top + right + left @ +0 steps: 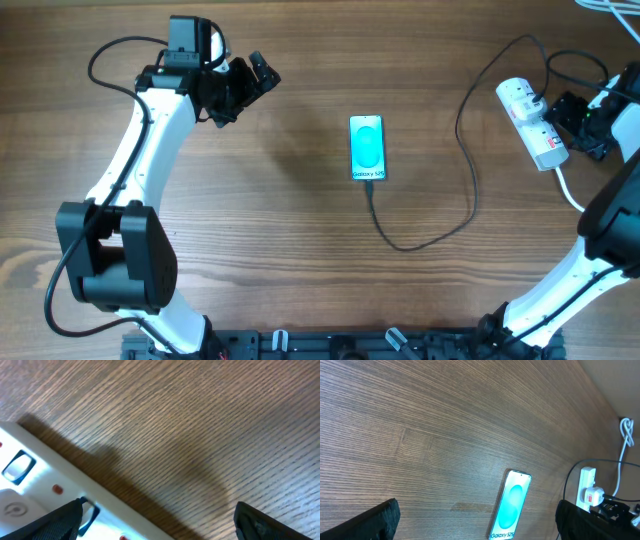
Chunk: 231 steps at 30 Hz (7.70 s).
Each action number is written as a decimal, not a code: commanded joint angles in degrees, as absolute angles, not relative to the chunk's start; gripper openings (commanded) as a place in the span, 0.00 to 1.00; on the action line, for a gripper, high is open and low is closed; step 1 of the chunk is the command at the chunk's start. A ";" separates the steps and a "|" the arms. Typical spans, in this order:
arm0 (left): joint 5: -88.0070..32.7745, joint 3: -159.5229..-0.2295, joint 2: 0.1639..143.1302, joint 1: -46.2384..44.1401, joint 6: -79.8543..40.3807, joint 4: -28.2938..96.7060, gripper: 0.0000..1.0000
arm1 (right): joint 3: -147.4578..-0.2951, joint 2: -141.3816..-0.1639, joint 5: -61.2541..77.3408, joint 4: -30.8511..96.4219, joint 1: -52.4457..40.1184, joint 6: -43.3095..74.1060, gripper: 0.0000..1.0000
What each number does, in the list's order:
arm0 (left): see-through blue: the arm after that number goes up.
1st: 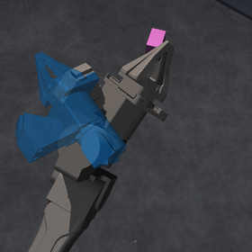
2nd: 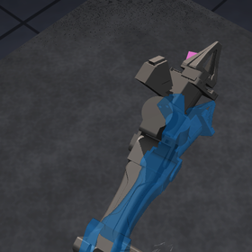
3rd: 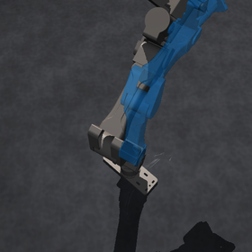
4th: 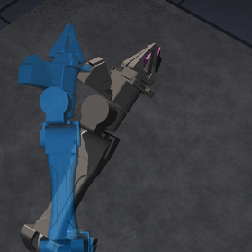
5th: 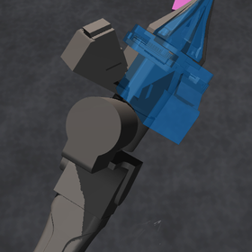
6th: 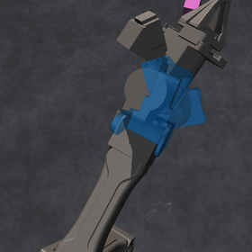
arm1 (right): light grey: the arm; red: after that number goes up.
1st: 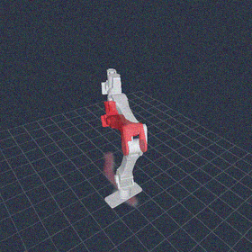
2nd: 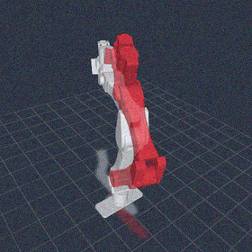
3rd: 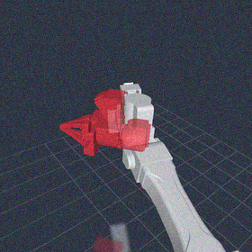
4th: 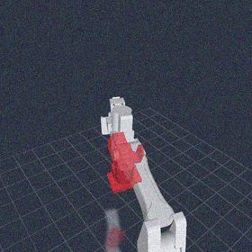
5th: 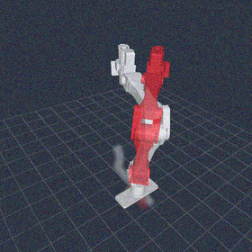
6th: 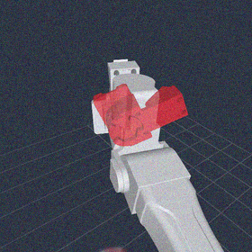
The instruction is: Plug charger to phone and switch on socket
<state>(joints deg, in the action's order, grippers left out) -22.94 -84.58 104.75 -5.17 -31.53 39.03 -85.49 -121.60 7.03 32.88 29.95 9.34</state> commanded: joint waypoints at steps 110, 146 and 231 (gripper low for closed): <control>-22.39 -84.62 103.88 -4.97 -30.22 38.96 1.00 | -88.47 -124.31 14.50 37.52 28.10 -1.56 0.53; -22.39 -84.62 103.88 -4.97 -30.22 38.96 1.00 | -88.49 -124.31 5.34 40.38 23.64 -4.49 0.68; -22.39 -84.62 103.88 -4.97 -30.22 38.96 1.00 | -95.96 -123.57 6.85 55.46 25.04 5.69 0.82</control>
